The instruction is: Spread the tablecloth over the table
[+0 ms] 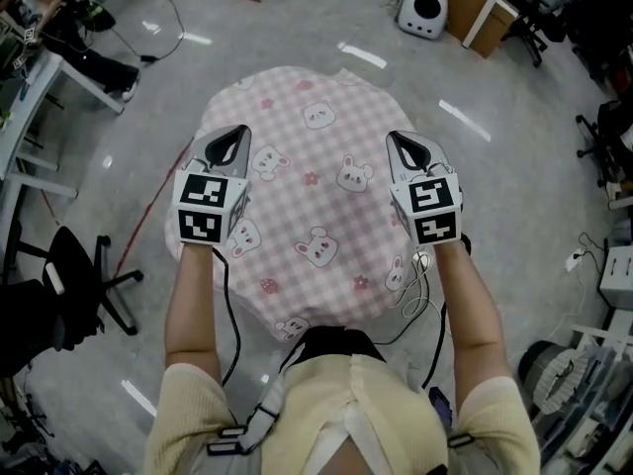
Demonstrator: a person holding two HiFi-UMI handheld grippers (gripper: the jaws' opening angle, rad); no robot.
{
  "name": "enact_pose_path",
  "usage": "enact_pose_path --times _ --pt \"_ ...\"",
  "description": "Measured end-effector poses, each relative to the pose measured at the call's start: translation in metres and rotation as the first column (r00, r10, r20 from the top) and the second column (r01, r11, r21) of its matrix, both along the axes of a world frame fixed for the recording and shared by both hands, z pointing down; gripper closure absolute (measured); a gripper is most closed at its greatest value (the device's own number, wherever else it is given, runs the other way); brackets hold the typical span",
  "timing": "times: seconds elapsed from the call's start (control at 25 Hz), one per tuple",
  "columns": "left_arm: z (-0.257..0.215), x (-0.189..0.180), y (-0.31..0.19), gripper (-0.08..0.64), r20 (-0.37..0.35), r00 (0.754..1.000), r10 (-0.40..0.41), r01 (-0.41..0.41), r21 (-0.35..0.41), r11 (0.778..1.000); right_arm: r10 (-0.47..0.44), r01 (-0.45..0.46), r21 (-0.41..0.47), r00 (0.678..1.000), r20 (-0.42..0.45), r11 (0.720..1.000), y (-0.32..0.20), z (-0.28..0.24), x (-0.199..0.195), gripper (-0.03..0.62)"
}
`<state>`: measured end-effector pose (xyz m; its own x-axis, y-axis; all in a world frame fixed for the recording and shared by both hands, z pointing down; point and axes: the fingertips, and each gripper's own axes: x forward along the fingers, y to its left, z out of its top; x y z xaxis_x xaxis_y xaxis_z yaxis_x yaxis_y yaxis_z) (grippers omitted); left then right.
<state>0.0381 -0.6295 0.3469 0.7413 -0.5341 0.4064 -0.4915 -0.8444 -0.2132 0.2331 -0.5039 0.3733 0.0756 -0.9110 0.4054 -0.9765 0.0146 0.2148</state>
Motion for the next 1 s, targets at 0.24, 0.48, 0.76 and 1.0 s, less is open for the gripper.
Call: enact_pose_path --times 0.24,0.48,0.76,1.0 --pt "-0.017 -0.005 0.032 0.557 -0.051 0.999 0.008 -0.009 -0.023 1.000 0.008 -0.009 0.050 1.000 0.013 0.999 0.025 -0.027 -0.010 0.588" --pt "-0.027 -0.026 0.057 0.557 -0.096 0.994 -0.051 0.048 -0.031 0.998 0.001 -0.004 0.081 0.999 0.046 0.997 0.054 -0.040 -0.026 0.588" --pt "-0.041 -0.036 0.088 0.557 -0.182 0.981 -0.071 0.061 -0.064 0.996 0.007 -0.017 0.127 0.997 0.079 0.992 0.075 -0.053 -0.036 0.588" --pt "-0.052 -0.048 0.115 0.557 -0.143 0.985 -0.094 0.093 -0.009 0.996 0.007 -0.023 0.147 0.994 0.113 0.989 0.099 -0.060 -0.039 0.588"
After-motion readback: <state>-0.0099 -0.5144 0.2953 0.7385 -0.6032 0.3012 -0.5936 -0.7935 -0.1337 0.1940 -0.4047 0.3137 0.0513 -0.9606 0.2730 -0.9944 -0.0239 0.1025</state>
